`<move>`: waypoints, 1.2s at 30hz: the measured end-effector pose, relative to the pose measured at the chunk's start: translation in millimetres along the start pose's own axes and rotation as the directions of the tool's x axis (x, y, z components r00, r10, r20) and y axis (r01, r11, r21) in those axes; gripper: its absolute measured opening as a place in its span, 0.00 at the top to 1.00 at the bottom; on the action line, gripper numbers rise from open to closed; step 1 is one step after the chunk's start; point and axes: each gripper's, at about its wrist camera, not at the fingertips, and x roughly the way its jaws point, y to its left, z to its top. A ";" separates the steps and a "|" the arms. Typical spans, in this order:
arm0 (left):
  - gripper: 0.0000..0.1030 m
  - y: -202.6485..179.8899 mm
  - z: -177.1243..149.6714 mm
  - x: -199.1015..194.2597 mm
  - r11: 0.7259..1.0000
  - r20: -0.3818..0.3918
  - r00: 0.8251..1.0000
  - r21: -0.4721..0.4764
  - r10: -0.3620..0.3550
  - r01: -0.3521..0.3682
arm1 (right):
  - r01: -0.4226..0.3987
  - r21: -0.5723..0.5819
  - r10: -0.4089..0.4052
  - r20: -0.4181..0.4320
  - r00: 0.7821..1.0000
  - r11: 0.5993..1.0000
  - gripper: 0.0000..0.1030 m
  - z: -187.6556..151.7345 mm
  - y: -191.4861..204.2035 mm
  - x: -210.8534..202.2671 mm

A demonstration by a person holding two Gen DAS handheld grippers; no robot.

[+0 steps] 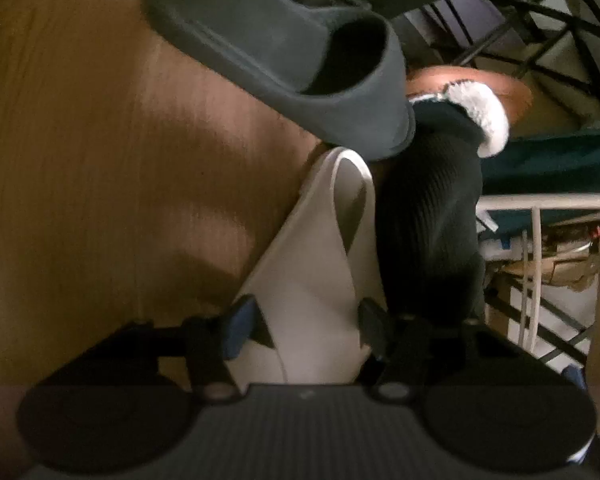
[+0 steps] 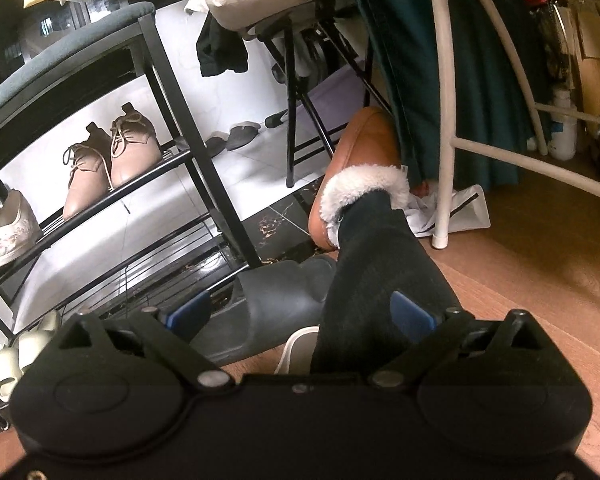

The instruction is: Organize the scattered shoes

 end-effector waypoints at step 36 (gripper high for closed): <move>0.50 -19.9 -14.8 -121.1 0.989 0.286 0.958 0.133 0.028 -0.069 | -0.023 0.021 0.022 0.035 0.999 1.000 0.04 11.1 10.0 -18.4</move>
